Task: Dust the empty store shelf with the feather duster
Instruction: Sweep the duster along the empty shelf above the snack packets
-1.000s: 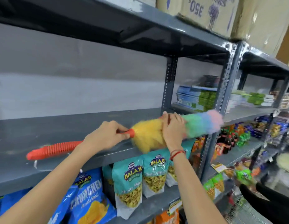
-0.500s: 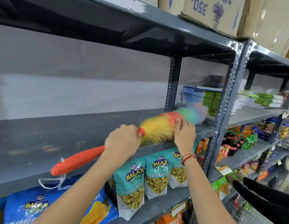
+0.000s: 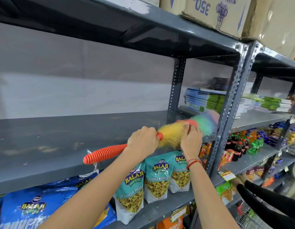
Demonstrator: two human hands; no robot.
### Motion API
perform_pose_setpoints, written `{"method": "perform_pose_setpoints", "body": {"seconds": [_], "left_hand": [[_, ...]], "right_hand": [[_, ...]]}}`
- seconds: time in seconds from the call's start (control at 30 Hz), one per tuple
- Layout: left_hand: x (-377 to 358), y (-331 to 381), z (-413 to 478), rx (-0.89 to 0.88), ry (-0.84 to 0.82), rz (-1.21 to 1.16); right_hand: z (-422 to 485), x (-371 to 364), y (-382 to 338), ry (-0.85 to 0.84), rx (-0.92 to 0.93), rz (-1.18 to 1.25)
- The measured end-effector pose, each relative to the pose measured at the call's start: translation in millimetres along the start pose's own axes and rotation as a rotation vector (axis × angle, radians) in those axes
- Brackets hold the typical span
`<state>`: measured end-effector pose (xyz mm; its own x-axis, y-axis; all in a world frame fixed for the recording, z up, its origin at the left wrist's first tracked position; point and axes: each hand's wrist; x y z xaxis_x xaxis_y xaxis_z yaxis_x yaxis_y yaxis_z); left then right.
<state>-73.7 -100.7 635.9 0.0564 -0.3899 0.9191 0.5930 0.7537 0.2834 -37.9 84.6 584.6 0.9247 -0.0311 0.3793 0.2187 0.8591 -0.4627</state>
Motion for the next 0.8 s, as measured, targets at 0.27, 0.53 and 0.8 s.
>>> {"method": "perform_pose_setpoints", "body": {"seconds": [0.27,0.53,0.8], "left_hand": [[5,0,1,0.156,0.188,0.135],[2,-7,5,0.259,0.121,0.166],[-4,-29,-3,0.262,0.235,0.266]], "right_hand": [[-3,-6,3,-0.069,0.041,0.035],[-9,-25,2,-0.185,0.109,-0.005],[-25,-35,14,-0.115,0.225,0.038]]}}
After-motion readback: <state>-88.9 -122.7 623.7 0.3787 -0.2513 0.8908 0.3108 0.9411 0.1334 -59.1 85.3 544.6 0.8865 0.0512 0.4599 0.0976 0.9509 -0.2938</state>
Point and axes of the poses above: each hand's wrist, its own z-axis towards the middle knuckle, its own x-axis out of the back of the hand, y = z × x, and after that the axes turned 12 degrees about x, right-handed
